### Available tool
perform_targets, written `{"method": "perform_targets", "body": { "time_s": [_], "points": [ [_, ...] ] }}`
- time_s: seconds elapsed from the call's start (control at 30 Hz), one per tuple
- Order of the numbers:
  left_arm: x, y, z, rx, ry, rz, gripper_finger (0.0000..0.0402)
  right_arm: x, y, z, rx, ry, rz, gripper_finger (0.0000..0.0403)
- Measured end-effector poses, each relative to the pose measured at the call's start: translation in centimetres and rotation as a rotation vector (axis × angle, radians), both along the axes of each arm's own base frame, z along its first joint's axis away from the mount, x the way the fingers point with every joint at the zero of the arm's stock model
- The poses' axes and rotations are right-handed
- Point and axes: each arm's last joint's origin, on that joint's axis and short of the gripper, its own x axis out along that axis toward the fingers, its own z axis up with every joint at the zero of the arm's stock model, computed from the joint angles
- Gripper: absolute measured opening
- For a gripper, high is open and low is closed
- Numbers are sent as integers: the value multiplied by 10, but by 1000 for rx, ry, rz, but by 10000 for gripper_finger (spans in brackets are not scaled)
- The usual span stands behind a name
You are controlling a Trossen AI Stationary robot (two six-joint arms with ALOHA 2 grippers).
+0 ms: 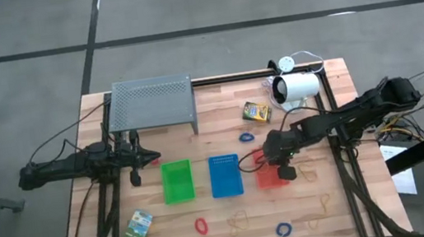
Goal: Pick & Place Office Desk Supplies
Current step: Put the yellow rubber band into the orange bin
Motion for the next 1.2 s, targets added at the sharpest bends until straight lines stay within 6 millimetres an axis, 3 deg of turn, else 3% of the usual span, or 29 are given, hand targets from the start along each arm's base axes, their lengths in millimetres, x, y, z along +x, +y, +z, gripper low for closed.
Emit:
{"method": "perform_targets", "body": {
  "time_s": [0.5, 0.97, 1.2],
  "points": [
    [0, 0, 0, 0, 0, 0, 28, -2, -1, 12, 46, -47, -97, 13],
    [0, 0, 0, 0, 0, 0, 28, -2, -1, 12, 43, -53, -98, 112],
    [0, 0, 0, 0, 0, 0, 28, -2, -1, 12, 33, -48, -102, 121]
  ]
}}
